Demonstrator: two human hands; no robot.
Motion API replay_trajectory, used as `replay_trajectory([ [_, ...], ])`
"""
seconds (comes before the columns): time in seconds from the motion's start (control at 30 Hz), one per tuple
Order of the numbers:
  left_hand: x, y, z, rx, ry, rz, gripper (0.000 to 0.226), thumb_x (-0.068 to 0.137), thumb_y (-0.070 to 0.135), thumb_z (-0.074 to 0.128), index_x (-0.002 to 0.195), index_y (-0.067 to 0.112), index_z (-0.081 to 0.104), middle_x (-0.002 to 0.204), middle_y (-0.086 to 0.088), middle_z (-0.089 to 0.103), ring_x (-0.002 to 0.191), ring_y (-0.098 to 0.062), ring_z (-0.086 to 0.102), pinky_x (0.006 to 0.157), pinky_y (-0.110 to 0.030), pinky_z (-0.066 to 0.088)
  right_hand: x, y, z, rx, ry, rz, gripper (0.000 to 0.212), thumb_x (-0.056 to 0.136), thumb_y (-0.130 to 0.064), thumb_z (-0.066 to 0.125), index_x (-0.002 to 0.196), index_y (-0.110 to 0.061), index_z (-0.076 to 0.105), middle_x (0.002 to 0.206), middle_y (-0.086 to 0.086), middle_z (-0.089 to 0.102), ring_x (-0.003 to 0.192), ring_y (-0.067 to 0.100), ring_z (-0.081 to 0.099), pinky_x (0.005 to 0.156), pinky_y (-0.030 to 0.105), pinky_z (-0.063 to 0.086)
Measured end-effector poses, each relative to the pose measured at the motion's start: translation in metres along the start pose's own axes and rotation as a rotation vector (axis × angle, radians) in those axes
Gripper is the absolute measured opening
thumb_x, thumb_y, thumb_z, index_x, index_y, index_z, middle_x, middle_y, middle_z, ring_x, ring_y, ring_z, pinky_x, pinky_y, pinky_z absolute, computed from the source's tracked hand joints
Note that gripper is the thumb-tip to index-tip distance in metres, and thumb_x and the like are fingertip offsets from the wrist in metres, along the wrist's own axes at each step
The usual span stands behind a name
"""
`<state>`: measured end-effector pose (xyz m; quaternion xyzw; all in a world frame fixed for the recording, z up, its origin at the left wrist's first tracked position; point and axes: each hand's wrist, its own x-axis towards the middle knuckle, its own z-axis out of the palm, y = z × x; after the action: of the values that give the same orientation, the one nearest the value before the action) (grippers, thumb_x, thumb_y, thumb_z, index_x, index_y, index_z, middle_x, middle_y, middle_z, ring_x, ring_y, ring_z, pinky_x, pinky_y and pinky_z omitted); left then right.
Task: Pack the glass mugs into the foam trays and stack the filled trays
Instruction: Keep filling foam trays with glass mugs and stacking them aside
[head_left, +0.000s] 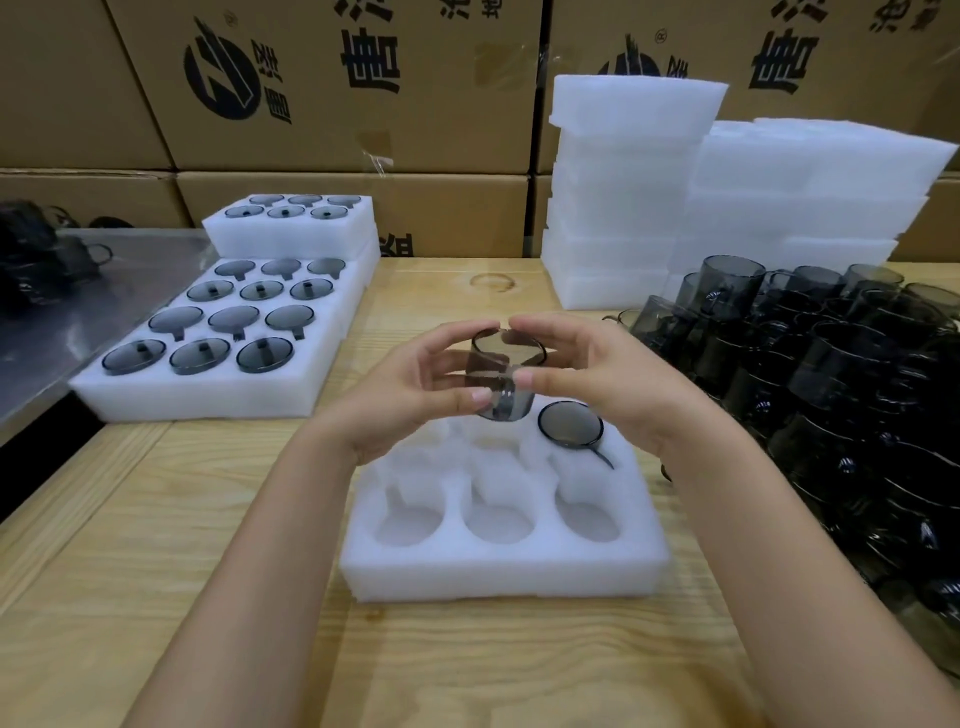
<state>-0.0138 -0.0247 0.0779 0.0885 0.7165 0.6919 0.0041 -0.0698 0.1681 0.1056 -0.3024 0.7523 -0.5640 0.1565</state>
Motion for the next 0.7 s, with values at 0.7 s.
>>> replay_trajectory([
  [0.7, 0.009, -0.023, -0.001, 0.497, 0.087, 0.043, 0.057, 0.060, 0.021, 0.090, 0.103, 0.035, 0.055, 0.107, 0.011, 0.065, 0.108, 0.003, 0.059, 0.095, -0.020, 0.043, 0.006, 0.021, 0.009, -0.334, -0.070, -0.018, 0.051, 0.083, -0.023, 0.070, 0.131, -0.027, 0.053, 0.123, -0.014, 0.060, 0.112, 0.004, 0.056, 0.099, 0.029, 0.044],
])
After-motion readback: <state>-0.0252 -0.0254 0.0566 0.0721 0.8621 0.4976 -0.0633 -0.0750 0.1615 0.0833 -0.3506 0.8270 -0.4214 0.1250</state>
